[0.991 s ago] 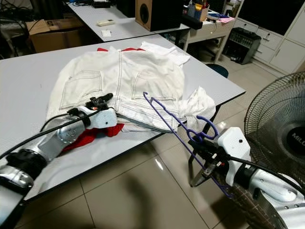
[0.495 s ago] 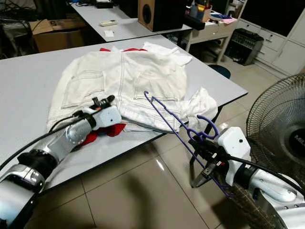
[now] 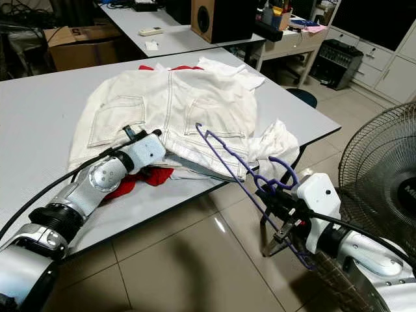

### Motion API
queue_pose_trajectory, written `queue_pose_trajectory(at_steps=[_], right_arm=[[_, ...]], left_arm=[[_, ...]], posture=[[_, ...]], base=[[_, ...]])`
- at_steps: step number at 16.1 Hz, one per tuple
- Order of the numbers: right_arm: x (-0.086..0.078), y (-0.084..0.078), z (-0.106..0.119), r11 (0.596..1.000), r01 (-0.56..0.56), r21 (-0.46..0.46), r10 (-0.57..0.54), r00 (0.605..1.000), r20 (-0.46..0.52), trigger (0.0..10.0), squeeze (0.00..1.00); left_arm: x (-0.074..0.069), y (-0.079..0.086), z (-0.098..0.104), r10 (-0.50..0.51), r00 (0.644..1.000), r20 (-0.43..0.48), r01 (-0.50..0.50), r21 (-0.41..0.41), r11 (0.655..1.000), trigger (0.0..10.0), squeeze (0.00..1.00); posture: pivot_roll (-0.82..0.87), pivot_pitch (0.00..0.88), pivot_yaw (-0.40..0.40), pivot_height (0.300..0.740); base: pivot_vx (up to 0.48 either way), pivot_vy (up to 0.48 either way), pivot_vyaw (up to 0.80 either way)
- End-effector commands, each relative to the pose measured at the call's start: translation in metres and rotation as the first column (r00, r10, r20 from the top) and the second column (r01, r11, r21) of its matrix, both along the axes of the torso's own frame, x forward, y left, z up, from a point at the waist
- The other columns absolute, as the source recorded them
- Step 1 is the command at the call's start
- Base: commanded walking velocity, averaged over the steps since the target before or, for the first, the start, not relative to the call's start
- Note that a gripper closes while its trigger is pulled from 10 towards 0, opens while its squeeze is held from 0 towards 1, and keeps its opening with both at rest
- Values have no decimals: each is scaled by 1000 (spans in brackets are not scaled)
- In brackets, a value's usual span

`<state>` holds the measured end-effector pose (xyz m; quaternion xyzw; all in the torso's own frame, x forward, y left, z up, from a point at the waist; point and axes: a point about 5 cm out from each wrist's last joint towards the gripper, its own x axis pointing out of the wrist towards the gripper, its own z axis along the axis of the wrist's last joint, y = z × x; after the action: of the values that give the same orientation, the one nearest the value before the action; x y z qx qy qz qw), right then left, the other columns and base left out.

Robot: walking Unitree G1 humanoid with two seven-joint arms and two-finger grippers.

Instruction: Hang hanger

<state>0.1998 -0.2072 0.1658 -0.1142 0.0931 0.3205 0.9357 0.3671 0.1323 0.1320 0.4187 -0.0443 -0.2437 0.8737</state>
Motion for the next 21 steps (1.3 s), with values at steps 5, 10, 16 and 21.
queue_pose_trajectory(at_steps=[5,10,16,21], right_arm=[[-2,5,-4,996,-63,65,65,998,-23,10000,0],[-2,3,-3,994,2,109,-4,1000,18,10000,0],[-4,35,-12,971,-73,227,81,996,-26,10000,0],[20,40,26,905,109,412,-181,973,141,10000,0]], left_arm=[[9,-7,20,5,999,-38,-13,-208,978,0,0],[14,-8,46,-17,993,-116,-55,-587,808,0,0],[11,-3,81,-51,985,-165,-125,-884,451,0,0],[-14,20,88,-8,988,-155,-144,-934,328,0,0]], posture=[[-74,0,-23,740],[-58,0,-16,740],[-37,0,-22,740],[-34,0,0,740]], base=[[0,0,0],[0,0,0],[0,0,0],[0,0,0]])
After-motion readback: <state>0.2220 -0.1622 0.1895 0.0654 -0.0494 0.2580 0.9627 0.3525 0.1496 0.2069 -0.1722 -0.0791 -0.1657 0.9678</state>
